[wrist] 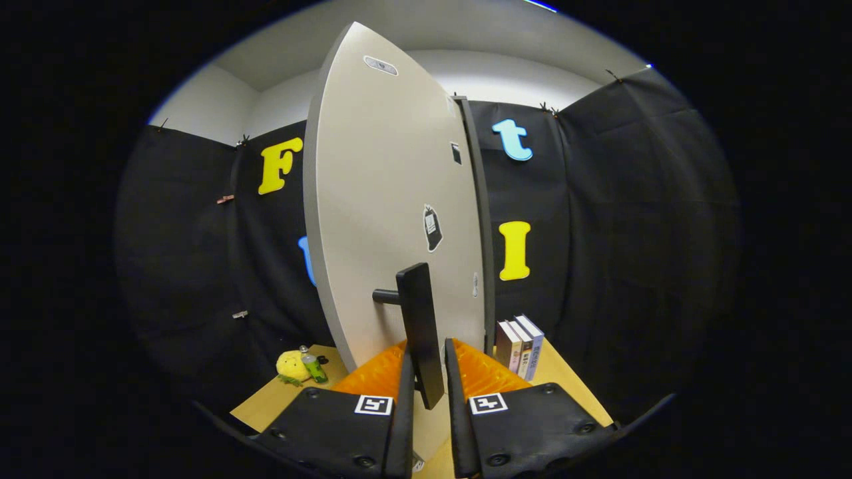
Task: Open the shoe cabinet door, grab the shoes and put them into the shoe cabinet, then close the shoe cabinet door.
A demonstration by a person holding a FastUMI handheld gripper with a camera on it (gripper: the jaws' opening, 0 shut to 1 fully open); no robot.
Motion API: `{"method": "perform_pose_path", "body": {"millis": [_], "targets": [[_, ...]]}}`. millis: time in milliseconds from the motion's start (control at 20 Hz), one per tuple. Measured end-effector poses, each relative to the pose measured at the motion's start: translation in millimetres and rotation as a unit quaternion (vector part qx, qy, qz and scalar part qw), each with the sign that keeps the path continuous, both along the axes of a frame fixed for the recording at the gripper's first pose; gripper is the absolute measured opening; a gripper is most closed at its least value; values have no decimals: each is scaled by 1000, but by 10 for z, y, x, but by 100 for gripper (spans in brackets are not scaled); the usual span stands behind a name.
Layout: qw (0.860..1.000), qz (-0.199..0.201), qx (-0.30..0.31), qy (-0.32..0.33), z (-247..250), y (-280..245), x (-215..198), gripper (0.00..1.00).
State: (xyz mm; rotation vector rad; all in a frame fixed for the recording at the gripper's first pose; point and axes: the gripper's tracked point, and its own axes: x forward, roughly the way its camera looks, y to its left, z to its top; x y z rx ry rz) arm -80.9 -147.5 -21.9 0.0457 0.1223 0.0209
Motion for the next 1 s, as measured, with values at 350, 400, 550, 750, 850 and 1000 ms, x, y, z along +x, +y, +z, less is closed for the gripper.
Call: {"method": "perform_pose_path", "body": {"millis": [350,400,550,750,850,1000], "targets": [[994,-98,-25,-43,354,-638,-565,26],[993,-104,-26,-43,349,-668,-588,26],[994,-101,-21,-39,299,-627,-631,26],[998,-55,-8,-14,-3,-305,-603,22],[1000,-25,-2,7,-254,-20,-558,22],[999,8,-2,47,-726,380,-486,22]]}}
